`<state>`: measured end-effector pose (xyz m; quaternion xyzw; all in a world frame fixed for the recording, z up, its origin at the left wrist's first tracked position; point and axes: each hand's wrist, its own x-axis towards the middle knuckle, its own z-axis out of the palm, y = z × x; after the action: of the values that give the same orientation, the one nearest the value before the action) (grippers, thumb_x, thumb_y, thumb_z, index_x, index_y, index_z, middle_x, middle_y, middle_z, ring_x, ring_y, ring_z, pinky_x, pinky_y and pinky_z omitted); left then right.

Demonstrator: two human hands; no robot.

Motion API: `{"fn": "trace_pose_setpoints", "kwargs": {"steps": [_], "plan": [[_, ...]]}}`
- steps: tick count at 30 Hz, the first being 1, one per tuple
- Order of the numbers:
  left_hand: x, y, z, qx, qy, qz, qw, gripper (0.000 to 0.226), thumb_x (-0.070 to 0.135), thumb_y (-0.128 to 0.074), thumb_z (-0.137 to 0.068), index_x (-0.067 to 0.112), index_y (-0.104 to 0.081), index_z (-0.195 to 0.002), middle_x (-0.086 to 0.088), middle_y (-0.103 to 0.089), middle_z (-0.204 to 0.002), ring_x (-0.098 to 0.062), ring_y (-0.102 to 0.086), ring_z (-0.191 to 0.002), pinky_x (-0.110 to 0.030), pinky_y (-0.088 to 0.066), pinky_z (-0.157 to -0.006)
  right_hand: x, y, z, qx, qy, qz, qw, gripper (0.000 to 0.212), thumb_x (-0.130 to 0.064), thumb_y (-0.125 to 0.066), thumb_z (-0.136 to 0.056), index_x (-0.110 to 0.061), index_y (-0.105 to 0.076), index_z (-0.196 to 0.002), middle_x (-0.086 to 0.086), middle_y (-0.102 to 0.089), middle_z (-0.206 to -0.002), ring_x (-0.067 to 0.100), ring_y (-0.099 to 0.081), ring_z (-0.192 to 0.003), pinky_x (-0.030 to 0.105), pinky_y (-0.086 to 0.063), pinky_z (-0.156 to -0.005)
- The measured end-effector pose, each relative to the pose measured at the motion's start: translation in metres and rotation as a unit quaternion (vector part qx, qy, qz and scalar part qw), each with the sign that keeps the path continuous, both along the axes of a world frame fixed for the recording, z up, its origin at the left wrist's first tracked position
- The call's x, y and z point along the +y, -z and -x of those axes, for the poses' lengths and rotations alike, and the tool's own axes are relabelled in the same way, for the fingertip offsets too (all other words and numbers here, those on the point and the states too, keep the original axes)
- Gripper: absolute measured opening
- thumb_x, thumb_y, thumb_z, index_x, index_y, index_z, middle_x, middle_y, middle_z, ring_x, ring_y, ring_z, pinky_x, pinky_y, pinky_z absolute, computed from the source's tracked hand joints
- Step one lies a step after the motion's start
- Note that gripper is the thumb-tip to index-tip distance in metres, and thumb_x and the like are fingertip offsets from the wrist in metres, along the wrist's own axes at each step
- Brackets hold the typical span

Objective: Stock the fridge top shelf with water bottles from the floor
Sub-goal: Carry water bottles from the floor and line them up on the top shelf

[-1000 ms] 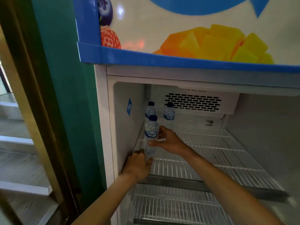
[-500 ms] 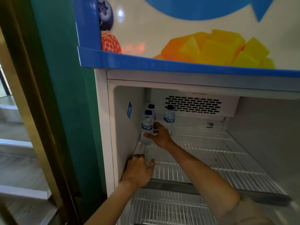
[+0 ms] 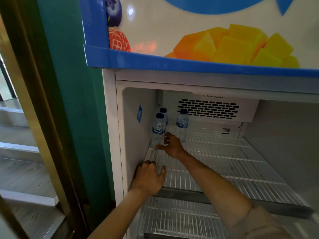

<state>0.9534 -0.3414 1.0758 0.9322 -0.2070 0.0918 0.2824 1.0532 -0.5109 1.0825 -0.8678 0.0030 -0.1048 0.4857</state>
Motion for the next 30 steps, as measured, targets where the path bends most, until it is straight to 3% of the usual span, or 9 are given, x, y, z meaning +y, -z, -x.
{"fn": "trace_pose_setpoints", "kwargs": {"steps": [4,9,17,23,30], "plan": [[0.000,0.000,0.000,-0.003,-0.003,-0.001,1.000,0.037,0.047,-0.042,-0.097,0.017,-0.048,-0.077,-0.007,-0.062,-0.092,-0.014,-0.053,-0.073,-0.025,-0.043,-0.066,0.004,0.004,-0.003,-0.008,-0.001,0.004,1.000,0.060,-0.015,-0.081,-0.082,-0.004,-0.052,-0.133,0.011,-0.063,-0.126,0.013,-0.057,-0.102,0.017,-0.045,-0.083],[0.001,0.002,-0.001,-0.011,0.002,0.006,1.000,0.037,0.047,-0.042,-0.097,0.017,-0.047,-0.075,-0.006,-0.062,-0.092,-0.012,-0.051,-0.071,-0.023,-0.040,-0.065,0.001,0.000,-0.008,0.005,-0.020,0.055,0.998,0.063,-0.023,-0.078,-0.085,-0.007,-0.047,-0.138,0.010,-0.059,-0.131,0.014,-0.054,-0.106,0.027,-0.048,-0.094],[0.000,0.005,-0.003,-0.013,-0.004,0.019,1.000,0.039,0.047,-0.043,-0.096,0.017,-0.047,-0.071,-0.004,-0.060,-0.086,-0.013,-0.054,-0.071,-0.024,-0.043,-0.064,-0.011,0.002,-0.007,0.016,-0.024,0.088,0.996,0.063,-0.027,-0.075,-0.088,-0.008,-0.045,-0.140,0.009,-0.058,-0.131,0.011,-0.051,-0.105,0.020,-0.042,-0.085],[-0.001,0.004,-0.003,-0.016,-0.012,0.023,1.000,0.040,0.046,-0.046,-0.096,0.016,-0.047,-0.070,-0.003,-0.058,-0.082,-0.013,-0.053,-0.068,-0.023,-0.041,-0.062,-0.009,0.003,0.000,-0.001,-0.018,0.055,0.998,0.064,-0.024,-0.077,-0.085,-0.007,-0.047,-0.139,0.001,-0.058,-0.121,0.010,-0.052,-0.102,0.016,-0.041,-0.081],[-0.001,0.003,-0.001,-0.021,-0.015,0.018,0.999,0.040,0.045,-0.047,-0.096,0.017,-0.043,-0.067,-0.002,-0.055,-0.076,-0.015,-0.054,-0.065,-0.024,-0.040,-0.061,-0.005,0.010,0.005,-0.016,-0.029,0.021,0.999,0.061,-0.026,-0.081,-0.082,-0.008,-0.053,-0.133,0.007,-0.065,-0.123,0.023,-0.063,-0.109,0.035,-0.054,-0.094]]}}
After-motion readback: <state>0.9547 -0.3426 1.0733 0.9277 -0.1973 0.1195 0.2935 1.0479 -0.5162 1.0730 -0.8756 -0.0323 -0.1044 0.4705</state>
